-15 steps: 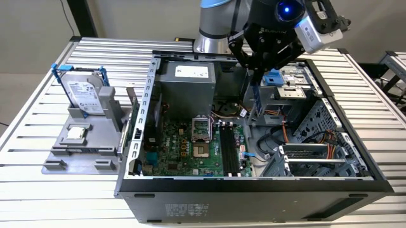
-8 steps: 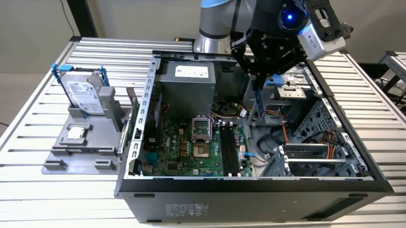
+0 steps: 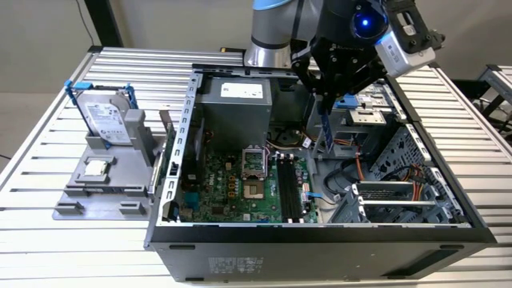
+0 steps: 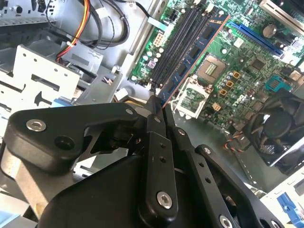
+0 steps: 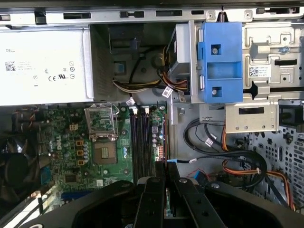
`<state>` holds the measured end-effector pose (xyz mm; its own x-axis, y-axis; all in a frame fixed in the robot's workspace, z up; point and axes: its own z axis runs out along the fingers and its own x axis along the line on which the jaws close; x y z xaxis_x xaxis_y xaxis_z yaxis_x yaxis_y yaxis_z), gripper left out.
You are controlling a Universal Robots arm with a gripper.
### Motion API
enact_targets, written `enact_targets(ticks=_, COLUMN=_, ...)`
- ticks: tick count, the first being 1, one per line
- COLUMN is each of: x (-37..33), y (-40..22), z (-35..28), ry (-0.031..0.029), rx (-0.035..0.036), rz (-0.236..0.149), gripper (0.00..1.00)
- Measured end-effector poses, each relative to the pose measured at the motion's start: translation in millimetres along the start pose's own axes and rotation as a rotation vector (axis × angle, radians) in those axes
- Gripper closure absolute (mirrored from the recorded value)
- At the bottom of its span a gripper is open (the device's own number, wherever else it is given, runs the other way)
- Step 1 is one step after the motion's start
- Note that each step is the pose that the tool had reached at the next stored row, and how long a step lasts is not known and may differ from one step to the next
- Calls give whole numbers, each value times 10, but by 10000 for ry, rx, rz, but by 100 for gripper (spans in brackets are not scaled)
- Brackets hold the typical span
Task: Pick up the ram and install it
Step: 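Insert the ram into the slot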
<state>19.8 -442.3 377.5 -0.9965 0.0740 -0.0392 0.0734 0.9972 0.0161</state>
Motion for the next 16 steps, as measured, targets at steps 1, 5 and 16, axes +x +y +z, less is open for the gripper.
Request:
enact_targets(ticks=1, x=0, y=0, z=0, ry=0, rx=0, rz=0, gripper=100)
enact_targets(ticks=5, x=2, y=-1, z=46, ry=24, rx=7, rz=1, gripper=100)
enact_targets(ticks=16, x=-43, y=0, z=249, ry=18, rx=8, rz=-1, gripper=100)
